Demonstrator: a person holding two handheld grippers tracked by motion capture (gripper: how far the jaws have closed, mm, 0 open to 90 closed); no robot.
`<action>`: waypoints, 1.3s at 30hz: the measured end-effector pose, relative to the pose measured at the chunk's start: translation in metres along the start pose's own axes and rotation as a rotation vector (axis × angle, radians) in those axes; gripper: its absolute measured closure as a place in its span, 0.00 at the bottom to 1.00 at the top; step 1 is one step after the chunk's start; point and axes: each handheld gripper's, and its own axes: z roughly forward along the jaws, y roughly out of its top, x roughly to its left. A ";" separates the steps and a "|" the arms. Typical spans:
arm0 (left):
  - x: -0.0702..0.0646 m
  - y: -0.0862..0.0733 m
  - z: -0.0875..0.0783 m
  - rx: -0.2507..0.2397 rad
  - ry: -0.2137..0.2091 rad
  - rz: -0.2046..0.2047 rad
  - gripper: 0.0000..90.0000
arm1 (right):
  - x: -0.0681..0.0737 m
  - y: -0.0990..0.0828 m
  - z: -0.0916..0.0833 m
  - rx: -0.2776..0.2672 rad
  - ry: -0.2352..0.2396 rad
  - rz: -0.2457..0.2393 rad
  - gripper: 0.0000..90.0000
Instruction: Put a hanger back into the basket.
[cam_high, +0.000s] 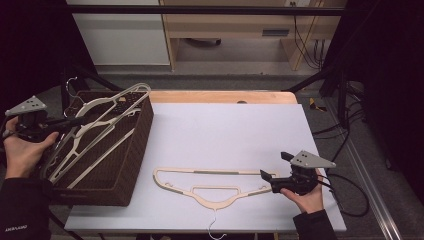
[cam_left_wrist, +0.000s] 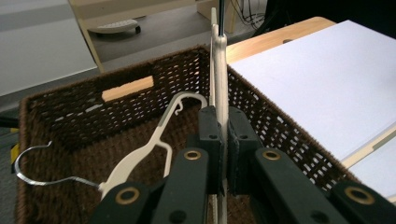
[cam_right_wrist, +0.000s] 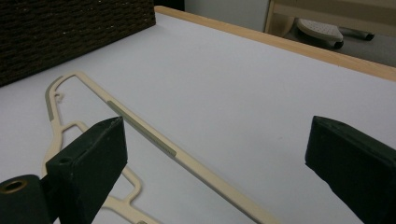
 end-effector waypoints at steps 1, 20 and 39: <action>0.001 -0.001 -0.001 0.002 0.004 -0.001 0.96 | 0.000 0.000 0.000 0.002 0.001 -0.003 0.06; 0.006 -0.050 0.036 0.160 -0.048 -0.088 0.94 | 0.000 0.000 0.000 0.008 0.008 -0.003 0.06; -0.015 -0.056 0.001 -0.063 0.066 -0.135 0.44 | 0.001 -0.001 0.002 0.013 0.019 -0.005 0.06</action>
